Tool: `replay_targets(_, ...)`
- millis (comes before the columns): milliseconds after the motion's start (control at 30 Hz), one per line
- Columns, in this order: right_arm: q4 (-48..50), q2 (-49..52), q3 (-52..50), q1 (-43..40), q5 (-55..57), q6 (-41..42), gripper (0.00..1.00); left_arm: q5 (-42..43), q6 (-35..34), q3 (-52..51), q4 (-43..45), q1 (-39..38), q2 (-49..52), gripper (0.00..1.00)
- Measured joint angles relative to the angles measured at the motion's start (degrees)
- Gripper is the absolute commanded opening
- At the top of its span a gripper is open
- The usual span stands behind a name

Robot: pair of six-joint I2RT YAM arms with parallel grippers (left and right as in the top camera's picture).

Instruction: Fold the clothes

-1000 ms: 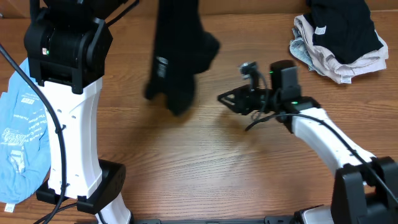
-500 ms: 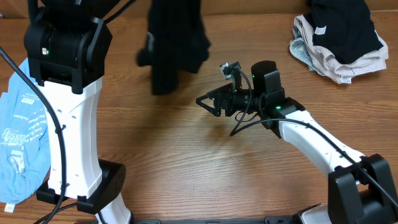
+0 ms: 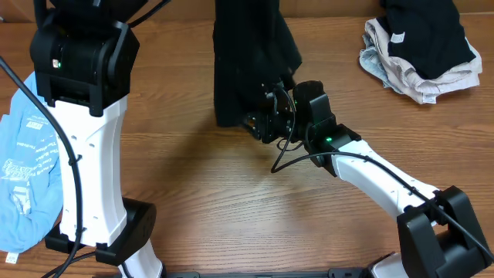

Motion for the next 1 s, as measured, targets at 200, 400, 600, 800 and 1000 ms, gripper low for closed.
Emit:
replay_targets(200, -0.3, 0.0, 0.0, -1.2, 0.7, 1.3, 0.04, 0.2, 0.0, 0.0, -0.6, 0.0, 0.0, 0.04)
replay_targets(400, 0.5, 0.0, 0.0, -1.6, 0.1, 1.7, 0.38, 0.2, 0.0, 0.0, -0.9, 0.0, 0.0, 0.04)
replay_targets(600, 2.0, 0.0, 0.0, -0.7, -0.3, 1.9, 0.66, 0.2, -0.3, 0.0, 0.8, 0.0, 0.0, 0.04)
replay_targets(800, 3.5, 0.0, 0.0, 4.0, 3.5, 3.5, 0.69, 0.2, -2.9, 0.0, 3.4, 0.0, 0.0, 0.04)
replay_targets(1000, 8.7, 0.0, 0.0, 7.0, 6.6, 6.4, 0.09, 0.2, -4.6, 0.0, 4.0, 0.0, 0.0, 0.04)
